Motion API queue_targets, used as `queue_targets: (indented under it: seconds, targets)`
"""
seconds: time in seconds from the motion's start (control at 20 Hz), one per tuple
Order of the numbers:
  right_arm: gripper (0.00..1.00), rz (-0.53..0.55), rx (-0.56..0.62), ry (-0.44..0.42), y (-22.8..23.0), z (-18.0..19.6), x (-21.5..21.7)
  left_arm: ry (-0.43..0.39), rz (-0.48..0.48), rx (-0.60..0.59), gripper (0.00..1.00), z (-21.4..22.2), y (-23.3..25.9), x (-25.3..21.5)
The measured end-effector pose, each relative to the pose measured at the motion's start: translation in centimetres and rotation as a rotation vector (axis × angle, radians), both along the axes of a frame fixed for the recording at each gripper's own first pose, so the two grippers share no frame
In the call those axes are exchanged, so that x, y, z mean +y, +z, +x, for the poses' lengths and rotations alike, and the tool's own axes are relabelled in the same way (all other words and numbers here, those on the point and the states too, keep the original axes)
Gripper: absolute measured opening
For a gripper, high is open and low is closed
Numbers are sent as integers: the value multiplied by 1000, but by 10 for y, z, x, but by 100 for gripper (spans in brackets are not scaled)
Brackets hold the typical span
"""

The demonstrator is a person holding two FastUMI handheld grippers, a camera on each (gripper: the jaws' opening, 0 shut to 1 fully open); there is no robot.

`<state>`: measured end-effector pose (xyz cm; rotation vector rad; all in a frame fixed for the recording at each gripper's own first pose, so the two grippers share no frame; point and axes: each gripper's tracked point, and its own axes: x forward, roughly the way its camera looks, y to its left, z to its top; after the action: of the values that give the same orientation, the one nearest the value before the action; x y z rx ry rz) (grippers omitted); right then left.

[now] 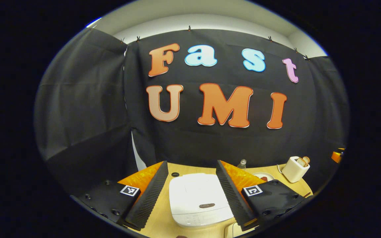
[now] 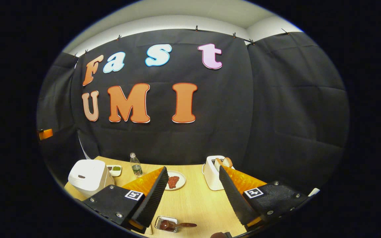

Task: Close the left gripper, press the button to open the rice cooker; take a wooden spoon from the chopstick holder with the right hand, scoop a spoonful of rice and pour it into the rice cooker, then put the wooden spoon back into the chopstick holder.

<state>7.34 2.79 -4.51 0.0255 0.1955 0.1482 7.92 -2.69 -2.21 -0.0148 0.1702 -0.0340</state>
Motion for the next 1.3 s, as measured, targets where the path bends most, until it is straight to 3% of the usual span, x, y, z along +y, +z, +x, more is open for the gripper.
queue_targets:
  seconds: [0.1, 0.15, 0.2, 0.45, 0.55, 0.6, 0.8, 0.85, 0.9, 0.95, 1.3]
  targets:
    - [95, 11, -21, -7, 19, -2, -5, -4, 2, -41, 96, -13, 27, 4]
    - [100, 10, -33, -13, 27, -4, -8, -6, 3, -54, 97, -18, 38, 6]
    - [95, 1, -45, -21, 34, -6, -11, -6, -1, -72, 96, -23, 49, 10]
    - [100, -19, -85, -48, 57, -17, -23, 16, -18, -141, 97, -40, 83, 31]
    - [100, -17, -95, -55, 60, -21, -27, 16, -27, -148, 96, -45, 85, 32]
    - [95, -20, -97, -59, 58, -23, -28, 13, -28, -151, 97, -46, 85, 33]
    - [95, -30, -77, -70, 49, -28, -33, 7, -19, -134, 97, -45, 76, 30]
    - [100, -27, -77, -70, 49, -30, -33, -1, -22, -134, 97, -45, 76, 28]
    - [95, -23, -78, -73, 48, -31, -35, -10, -28, -131, 97, -44, 75, 24]
    - [100, -20, -76, -77, 47, -32, -38, -18, -34, -129, 97, -45, 73, 21]
    - [95, 18, -61, -111, 39, -44, -53, -59, -54, -117, 96, -43, 69, 8]
